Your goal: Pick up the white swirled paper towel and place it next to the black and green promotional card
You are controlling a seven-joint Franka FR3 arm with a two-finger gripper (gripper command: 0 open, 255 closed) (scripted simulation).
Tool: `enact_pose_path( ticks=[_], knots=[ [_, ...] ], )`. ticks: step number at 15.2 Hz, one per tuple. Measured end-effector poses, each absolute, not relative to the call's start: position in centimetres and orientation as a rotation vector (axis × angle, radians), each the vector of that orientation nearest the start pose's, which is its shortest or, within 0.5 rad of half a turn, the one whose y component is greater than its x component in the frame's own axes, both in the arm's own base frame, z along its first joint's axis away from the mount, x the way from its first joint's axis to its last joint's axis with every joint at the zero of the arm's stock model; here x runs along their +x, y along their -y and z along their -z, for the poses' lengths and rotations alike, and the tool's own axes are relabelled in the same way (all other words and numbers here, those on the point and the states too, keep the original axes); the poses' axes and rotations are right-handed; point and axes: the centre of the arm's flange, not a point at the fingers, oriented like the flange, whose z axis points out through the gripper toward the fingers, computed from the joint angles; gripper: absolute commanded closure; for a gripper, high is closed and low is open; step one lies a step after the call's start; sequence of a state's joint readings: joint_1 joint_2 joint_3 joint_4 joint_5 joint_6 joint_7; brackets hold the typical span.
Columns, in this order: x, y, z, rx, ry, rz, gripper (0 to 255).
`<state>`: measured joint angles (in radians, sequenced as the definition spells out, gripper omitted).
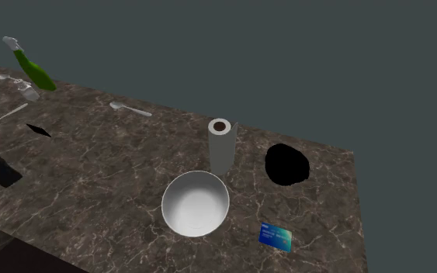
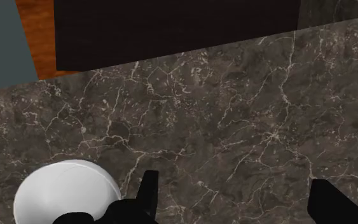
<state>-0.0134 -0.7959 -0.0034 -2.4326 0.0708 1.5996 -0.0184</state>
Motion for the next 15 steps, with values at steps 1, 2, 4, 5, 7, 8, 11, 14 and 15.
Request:
enact_pose_path(
  ticks=[1, 2, 4, 5, 7, 8, 11, 14, 15],
  knots=[
    [30.5, -0.2, -56.0, -3.067, -0.001, -0.055, 0],
    [30.9, 0.1, -55.8, -3.068, -0.002, -0.055, 0],
    [33.0, 0.8, -55.3, -3.068, -0.006, -0.056, 0],
    [33.9, 1.3, -54.7, -3.068, -0.009, -0.057, 0],
    [36.1, 2.4, -54.2, -3.070, -0.013, -0.057, 0],
    [37.5, 3.1, -53.9, -3.071, -0.016, -0.056, 0],
    [40.7, 4.8, -52.8, -3.072, -0.024, -0.056, 0],
    [44.1, 6.2, -51.8, -3.074, -0.031, -0.056, 0],
    [45.3, 6.8, -51.5, -3.075, -0.033, -0.057, 0]
  ],
)
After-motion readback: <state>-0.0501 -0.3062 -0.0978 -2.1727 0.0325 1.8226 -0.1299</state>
